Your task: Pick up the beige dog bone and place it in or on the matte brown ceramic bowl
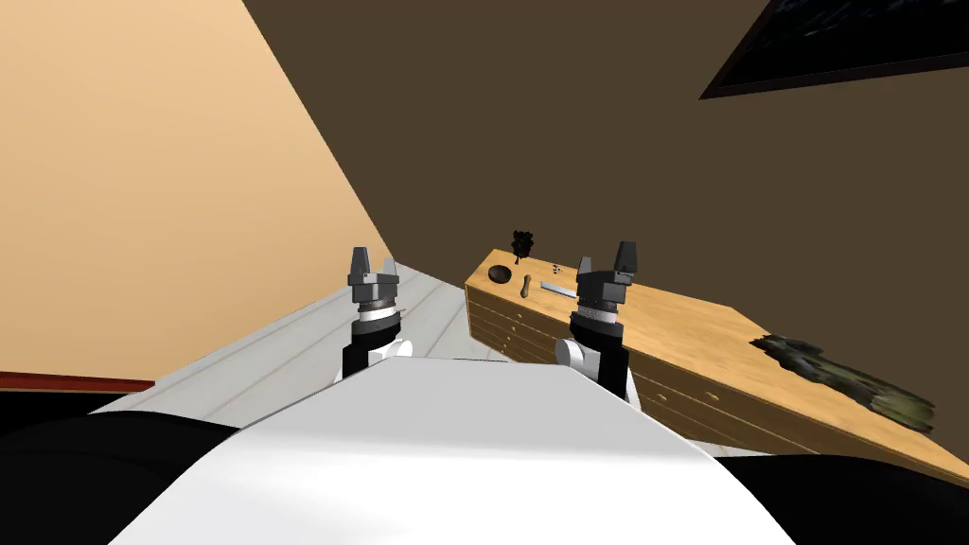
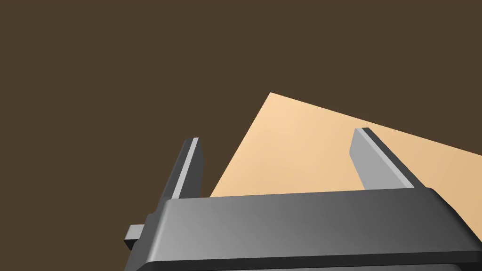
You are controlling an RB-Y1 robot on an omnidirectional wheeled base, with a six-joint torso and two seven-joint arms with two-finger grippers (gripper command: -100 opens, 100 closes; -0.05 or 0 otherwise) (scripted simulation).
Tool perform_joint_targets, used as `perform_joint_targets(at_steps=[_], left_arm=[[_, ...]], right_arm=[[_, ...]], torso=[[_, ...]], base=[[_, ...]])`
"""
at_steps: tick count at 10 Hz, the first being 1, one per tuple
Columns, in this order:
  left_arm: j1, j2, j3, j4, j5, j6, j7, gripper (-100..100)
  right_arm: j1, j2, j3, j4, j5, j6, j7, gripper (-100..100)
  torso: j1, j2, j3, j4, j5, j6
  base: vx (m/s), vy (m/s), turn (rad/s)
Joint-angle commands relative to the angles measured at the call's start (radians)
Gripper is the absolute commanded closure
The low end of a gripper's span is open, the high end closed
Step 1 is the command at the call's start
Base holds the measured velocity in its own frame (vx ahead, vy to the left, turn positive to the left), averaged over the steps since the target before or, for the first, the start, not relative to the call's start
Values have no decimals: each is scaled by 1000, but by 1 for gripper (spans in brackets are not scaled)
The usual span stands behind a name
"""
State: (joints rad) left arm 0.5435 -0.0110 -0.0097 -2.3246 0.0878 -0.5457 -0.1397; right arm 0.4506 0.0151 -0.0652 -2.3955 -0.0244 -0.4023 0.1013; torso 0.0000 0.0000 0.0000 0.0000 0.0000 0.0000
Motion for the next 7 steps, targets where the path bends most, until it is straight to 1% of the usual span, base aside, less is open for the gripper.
perform_joint_targets(at_steps=[1, 3, 5, 7], left_arm=[[0, 0, 0, 0, 0, 0, 0, 0], [0, 0, 0, 0, 0, 0, 0, 0], [0, 0, 0, 0, 0, 0, 0, 0], [0, 0, 0, 0, 0, 0, 0, 0]], right_arm=[[16, -49, -14, 16, 11, -14, 12, -100], [39, -100, -33, 40, 28, -35, 31, -100], [71, -158, -59, 72, 53, -63, 56, -100], [111, -216, -89, 111, 85, -96, 88, -100]], torso=[[0, 0, 0, 0, 0, 0], [-2, 2, 1, 0, 0, 0], [-3, 3, 2, 1, -1, 0], [-3, 3, 2, 1, -1, 0]], base=[[-21, -2, 159], [-41, -27, 181], [-49, -41, 209], [-57, -29, 290]])
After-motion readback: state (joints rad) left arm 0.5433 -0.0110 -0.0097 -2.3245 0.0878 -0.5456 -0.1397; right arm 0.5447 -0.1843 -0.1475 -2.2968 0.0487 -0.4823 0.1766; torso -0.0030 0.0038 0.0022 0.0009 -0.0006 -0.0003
